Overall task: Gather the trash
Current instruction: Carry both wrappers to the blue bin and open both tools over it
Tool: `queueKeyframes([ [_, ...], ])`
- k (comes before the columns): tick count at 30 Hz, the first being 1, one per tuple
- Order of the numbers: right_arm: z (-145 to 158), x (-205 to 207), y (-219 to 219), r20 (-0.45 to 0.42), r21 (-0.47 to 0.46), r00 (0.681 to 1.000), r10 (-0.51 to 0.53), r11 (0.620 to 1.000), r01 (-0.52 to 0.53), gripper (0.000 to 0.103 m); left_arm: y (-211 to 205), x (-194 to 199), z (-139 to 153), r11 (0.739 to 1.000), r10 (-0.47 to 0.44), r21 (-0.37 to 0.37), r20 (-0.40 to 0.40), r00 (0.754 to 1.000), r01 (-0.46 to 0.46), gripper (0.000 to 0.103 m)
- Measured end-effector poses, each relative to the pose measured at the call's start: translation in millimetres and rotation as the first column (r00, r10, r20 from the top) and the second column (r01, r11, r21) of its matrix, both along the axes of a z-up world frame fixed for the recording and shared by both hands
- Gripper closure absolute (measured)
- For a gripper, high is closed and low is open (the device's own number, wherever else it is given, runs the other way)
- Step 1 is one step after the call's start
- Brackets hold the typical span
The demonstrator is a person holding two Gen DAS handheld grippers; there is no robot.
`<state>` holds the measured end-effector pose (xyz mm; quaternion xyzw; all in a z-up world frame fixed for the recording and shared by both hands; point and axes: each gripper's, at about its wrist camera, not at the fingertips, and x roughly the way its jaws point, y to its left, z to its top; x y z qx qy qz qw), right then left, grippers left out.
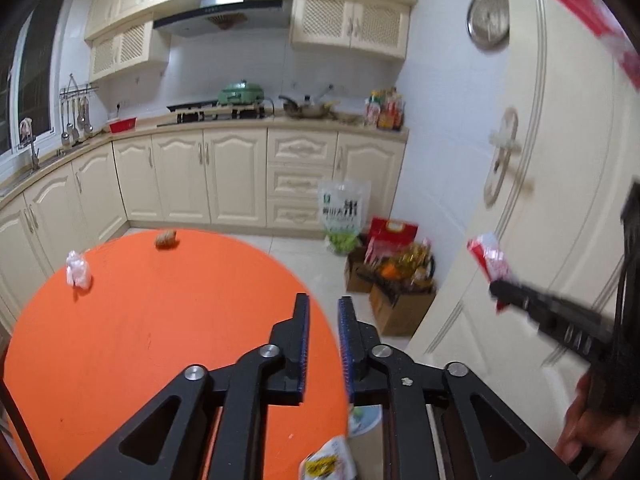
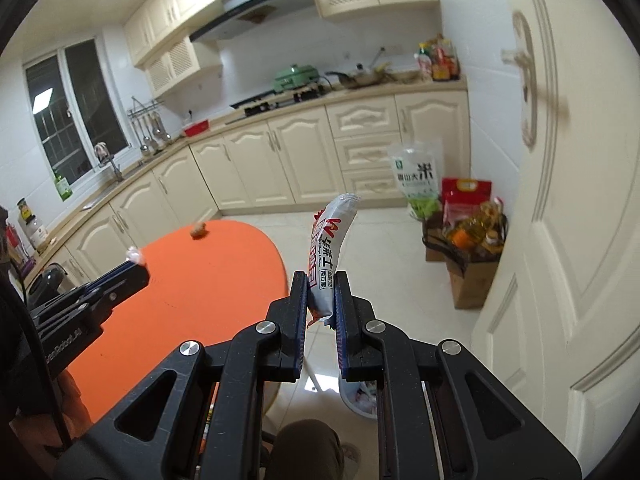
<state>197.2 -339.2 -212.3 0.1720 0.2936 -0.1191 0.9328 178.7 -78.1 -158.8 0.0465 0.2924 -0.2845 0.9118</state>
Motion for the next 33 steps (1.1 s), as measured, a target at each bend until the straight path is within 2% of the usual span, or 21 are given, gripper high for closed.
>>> queueKeyframes([
  [1,-3.9,1.5,-1.1,-0.006,0.005,1.0,0.003,1.0,-0.003,0.091,2.4,-1.5,-6.7,1.0,0.002,0.024,-0.01,1.0,-0.002,0.074],
  [2,-8.2,1.8,-1.7,-0.012,0.009,1.0,0.006,1.0,-0.005,0.091,4.2,-3.9,-14.5,0.999,0.003,0.043,-0.027,1.0,-0.002,0.056],
  [4,-17.0,2.8,-2.0,-0.024,0.022,1.0,0.015,1.0,-0.014,0.091,10.6,-14.2,-30.9,0.997,-0.007,0.072,-0.057,0.998,0.011,0.046],
  [9,-36.7,3.6,3.6,-0.05,0.053,0.998,0.041,0.998,-0.038,0.091,0.7,-33.8,-65.3,0.984,-0.04,0.167,-0.138,0.99,0.063,0.044],
  [13,-46.2,0.3,9.2,-0.064,0.064,0.996,0.057,0.997,-0.053,0.091,-13.6,-29.6,-71.5,0.986,-0.029,0.158,-0.176,0.984,0.057,0.044],
  [16,-51.4,-3.1,8.7,-0.071,0.075,0.996,0.059,0.996,-0.053,0.091,-20.2,-25.3,-78.2,0.984,-0.02,0.171,-0.198,0.98,0.054,0.047],
  [18,-52.8,-4.5,7.9,-0.073,0.078,0.996,0.058,0.996,-0.053,0.091,-25.5,-19.9,-84.1,0.982,-0.011,0.18,-0.218,0.976,0.052,0.059],
  [21,-53.4,-6.6,7.1,-0.075,0.08,0.996,0.056,0.996,-0.05,0.091,-25.9,-17.7,-83.6,0.982,0.01,0.188,-0.184,0.983,0.026,0.068],
  [24,-54.1,-8.4,4.6,-0.075,0.084,0.996,0.053,0.995,-0.046,0.091,-24.3,-16.9,-87.7,0.988,0.018,0.156,-0.189,0.982,0.012,0.072],
  [28,-52.6,-7.9,5.0,-0.074,0.082,0.996,0.052,0.996,-0.045,0.091,-11.9,-19.7,-90.7,0.992,0.027,0.13,-0.185,0.982,-0.003,0.085],
  [33,-52.1,-7.9,4.4,-0.072,0.084,0.996,0.054,0.995,-0.048,0.091,8.9,-19.5,-91.2,0.993,0.021,0.118,-0.19,0.982,0.001,0.088],
])
